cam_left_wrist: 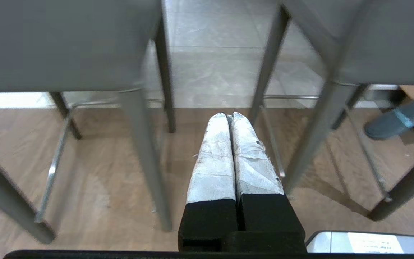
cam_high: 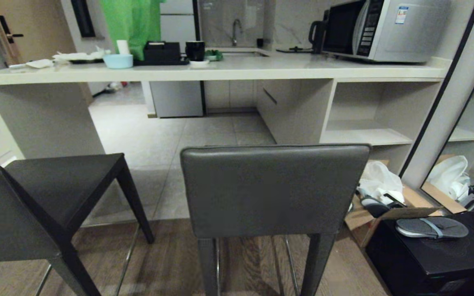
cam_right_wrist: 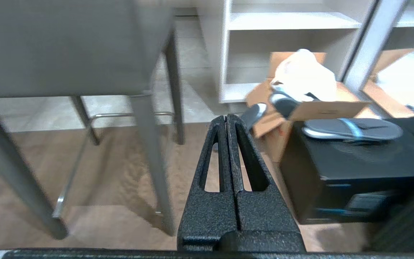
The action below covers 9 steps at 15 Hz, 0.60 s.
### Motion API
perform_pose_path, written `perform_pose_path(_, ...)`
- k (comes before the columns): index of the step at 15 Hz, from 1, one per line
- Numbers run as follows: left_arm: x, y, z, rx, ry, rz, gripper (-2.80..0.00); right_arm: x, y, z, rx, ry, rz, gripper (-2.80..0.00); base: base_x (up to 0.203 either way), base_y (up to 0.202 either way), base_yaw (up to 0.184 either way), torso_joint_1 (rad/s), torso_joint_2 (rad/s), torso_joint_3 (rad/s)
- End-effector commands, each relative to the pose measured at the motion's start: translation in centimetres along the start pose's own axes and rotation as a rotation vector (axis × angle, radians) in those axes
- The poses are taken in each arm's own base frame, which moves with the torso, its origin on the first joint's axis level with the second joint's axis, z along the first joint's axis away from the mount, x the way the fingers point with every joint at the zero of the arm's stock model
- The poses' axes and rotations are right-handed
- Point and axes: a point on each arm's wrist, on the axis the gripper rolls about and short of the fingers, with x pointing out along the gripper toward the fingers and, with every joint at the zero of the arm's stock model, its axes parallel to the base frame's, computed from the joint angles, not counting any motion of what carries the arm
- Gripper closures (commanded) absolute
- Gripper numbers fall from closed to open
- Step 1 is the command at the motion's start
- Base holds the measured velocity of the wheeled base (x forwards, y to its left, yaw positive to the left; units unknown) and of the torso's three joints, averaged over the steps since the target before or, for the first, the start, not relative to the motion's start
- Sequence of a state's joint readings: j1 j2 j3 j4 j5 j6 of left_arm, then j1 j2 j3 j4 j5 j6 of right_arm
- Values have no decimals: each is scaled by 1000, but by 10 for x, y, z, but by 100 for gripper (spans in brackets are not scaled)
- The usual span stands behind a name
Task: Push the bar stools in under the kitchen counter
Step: Push the gray chair back under the dining table
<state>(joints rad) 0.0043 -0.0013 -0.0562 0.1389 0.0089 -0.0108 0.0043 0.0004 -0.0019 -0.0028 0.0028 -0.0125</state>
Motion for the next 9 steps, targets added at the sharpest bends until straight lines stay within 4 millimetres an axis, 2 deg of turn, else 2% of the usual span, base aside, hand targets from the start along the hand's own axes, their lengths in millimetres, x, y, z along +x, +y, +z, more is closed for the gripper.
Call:
perform_pose_path(1, 0, 0, 0, 0, 1, -1, 0, 0, 0, 0, -1, 0, 1, 0, 0, -183, -9, 3, 7, 5)
perform_pose_path(6, 0, 0, 0, 0, 1, -1, 0, 0, 0, 0, 0, 0, 1, 0, 0, -164, -5, 0, 0, -1)
perform_pose_path(9, 0, 0, 0, 0, 1, -1, 0, 0, 0, 0, 0, 0, 1, 0, 0, -20, 0, 0, 0, 2)
